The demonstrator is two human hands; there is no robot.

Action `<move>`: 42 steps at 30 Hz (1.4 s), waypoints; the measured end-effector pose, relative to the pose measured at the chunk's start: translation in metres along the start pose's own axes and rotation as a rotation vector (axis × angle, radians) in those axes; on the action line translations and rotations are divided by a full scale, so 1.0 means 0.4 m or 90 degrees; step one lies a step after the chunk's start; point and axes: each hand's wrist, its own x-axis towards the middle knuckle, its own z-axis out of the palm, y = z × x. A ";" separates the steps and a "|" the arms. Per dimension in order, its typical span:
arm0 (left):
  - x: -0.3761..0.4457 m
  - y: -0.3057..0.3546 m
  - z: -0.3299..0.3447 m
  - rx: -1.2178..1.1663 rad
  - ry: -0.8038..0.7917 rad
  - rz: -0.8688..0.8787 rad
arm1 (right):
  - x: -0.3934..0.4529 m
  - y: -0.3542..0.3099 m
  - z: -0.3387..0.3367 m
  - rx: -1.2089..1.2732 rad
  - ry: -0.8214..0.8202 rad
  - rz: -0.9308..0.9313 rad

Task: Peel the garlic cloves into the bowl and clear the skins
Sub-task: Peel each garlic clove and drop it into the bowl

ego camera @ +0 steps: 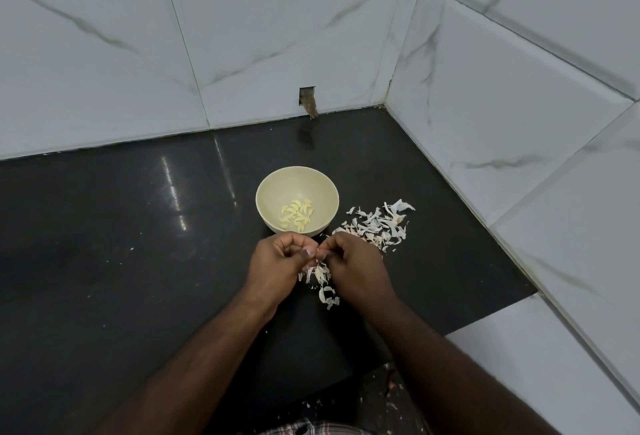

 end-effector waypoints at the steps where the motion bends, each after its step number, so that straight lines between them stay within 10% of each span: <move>1: -0.001 -0.001 0.001 0.015 0.003 0.019 | 0.002 -0.001 -0.001 0.036 -0.011 0.025; 11: -0.004 -0.003 0.007 0.058 0.038 0.078 | 0.014 -0.004 -0.016 0.477 -0.080 0.201; 24: -0.006 0.020 0.008 -0.186 -0.017 -0.072 | 0.018 0.014 -0.017 0.221 -0.062 0.078; 42: -0.009 0.017 0.021 -0.161 -0.072 -0.093 | -0.005 0.037 -0.014 -0.179 -0.033 -0.197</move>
